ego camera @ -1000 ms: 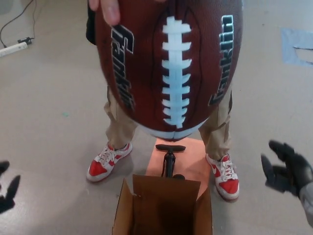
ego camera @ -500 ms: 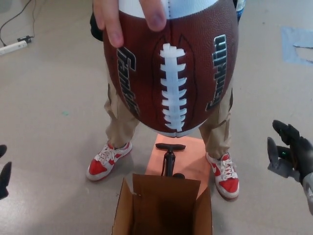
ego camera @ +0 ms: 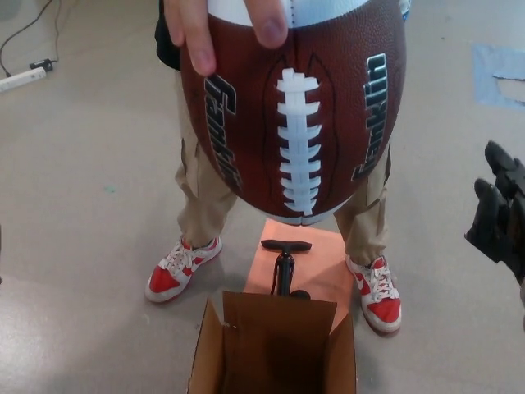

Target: Use both hands to pick up a football from a person and place it into a container beneath

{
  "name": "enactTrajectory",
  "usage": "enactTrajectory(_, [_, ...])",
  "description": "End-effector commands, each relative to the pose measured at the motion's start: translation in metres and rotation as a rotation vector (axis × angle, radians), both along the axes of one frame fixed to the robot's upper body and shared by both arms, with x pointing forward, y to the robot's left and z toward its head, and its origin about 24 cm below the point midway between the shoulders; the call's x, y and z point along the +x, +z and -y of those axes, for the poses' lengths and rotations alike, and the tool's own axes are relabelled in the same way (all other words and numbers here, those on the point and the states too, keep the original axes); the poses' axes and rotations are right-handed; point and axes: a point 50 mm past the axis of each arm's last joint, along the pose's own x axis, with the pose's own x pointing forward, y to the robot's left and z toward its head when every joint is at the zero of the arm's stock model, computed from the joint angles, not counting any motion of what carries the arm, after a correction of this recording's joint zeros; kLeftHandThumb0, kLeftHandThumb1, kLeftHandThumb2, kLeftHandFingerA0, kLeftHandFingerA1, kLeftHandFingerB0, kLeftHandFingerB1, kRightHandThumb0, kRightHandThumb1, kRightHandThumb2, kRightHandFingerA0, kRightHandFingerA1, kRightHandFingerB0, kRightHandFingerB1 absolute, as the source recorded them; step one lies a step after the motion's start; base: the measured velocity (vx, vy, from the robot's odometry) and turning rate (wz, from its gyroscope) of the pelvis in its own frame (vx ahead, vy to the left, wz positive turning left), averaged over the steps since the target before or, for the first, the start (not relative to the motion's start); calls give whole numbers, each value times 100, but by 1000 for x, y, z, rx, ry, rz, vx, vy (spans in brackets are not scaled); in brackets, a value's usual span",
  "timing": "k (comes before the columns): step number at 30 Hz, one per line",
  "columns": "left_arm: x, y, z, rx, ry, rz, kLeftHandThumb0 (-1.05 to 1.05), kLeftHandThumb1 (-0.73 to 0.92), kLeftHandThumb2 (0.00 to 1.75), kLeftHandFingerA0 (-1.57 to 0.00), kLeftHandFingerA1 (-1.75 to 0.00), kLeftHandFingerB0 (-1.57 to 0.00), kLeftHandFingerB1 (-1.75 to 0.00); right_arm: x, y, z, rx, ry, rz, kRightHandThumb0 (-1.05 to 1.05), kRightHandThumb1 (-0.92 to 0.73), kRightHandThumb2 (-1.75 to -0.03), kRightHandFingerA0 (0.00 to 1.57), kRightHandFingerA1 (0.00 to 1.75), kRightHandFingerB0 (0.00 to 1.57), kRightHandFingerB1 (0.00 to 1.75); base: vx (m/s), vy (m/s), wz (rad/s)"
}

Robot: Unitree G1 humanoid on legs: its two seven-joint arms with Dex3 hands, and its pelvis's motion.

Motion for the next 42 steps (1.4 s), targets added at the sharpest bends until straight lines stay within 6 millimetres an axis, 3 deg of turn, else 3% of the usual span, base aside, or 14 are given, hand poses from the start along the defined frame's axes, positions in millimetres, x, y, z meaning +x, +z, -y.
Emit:
enactTrajectory(1, [-40, 105, 54, -90, -357, 495, -94, 74, 112, 0, -7, 0, -15, -58, 98, -27, 96, 161, 606, -104, -86, -121, 4, 13, 0, 8, 0, 0, 0])
enactTrajectory(6, [-48, 130, 87, -92, -430, 584, -95, 73, 97, 0, -14, 0, -6, -72, 123, -55, 88, 273, 700, -105, -87, -121, 8, 12, 0, 1, 0, 0, 0])
enactTrajectory(7, [-49, 133, 91, -82, -438, 587, -94, 77, 115, 0, -14, 0, -7, -73, 126, -58, 91, 293, 709, -105, -86, -120, 7, 10, 0, 1, 0, 0, 0])
enactTrajectory(15, [-47, 145, 115, -91, -478, 611, -95, 77, 115, 0, -15, 0, -6, -82, 142, -77, 106, 370, 737, -105, -84, -118, 16, 14, 0, 5, 0, 0, 0])
enactTrajectory(16, [-46, 148, 119, -94, -490, 614, -95, 78, 115, 0, -16, 0, -6, -84, 143, -79, 108, 377, 741, -97, -89, -75, 9, 23, 0, 3, 0, 0, 0])
enactTrajectory(17, [-45, 149, 121, -95, -498, 617, -95, 78, 115, 0, -16, 0, -6, -84, 145, -81, 110, 383, 744, -97, -89, -75, 9, 23, 0, 3, 0, 0, 0])
enactTrajectory(18, [-43, 152, 131, -98, -525, 626, -94, 79, 115, 0, -15, 0, -6, -86, 147, -88, 123, 404, 749, -104, -83, -117, 6, 16, 0, 8, 0, 0, 0])
enactTrajectory(24, [-40, 159, 159, -140, -605, 632, -94, 78, 114, 0, -15, 0, -5, -89, 151, -110, 140, 485, 733, -105, -81, -115, 12, 21, 0, 13, 0, 0, 0])
enactTrajectory(25, [-40, 160, 163, -141, -610, 633, -94, 78, 114, 0, -16, 0, -5, -90, 152, -113, 134, 488, 737, -95, -92, -68, 13, 25, 0, 22, 0, 0, 0])
enactTrajectory(26, [-40, 161, 165, -141, -612, 633, -94, 78, 114, 0, -16, 0, -5, -90, 153, -115, 132, 491, 740, -95, -92, -68, 13, 25, 0, 22, 0, 0, 0])
enactTrajectory(27, [-38, 160, 169, -148, -621, 628, -93, 77, 113, 0, -15, 0, -6, -89, 153, -120, 132, 499, 743, -100, -74, -85, 13, 25, 0, 21, 0, 0, 0])
enactTrajectory(28, [-37, 161, 176, -155, -634, 625, -95, 78, 114, 0, -14, 0, -5, -88, 154, -128, 125, 515, 745, -101, -78, -113, 13, 22, 0, 15, 0, 0, 0])
enactTrajectory(41, [-40, 174, 231, -224, -723, 653, -96, 83, 112, 0, -2, 0, -1, -89, 162, -173, 141, 612, 789, -92, -79, -112, 0, 9, 0, 13, 0, 0, 0])
enactTrajectory(42, [-41, 176, 235, -202, -708, 686, -95, 87, 114, 0, -2, 0, -3, -89, 163, -176, 126, 606, 797, -88, -76, -99, 0, 7, 0, 12, 0, 0, 0])
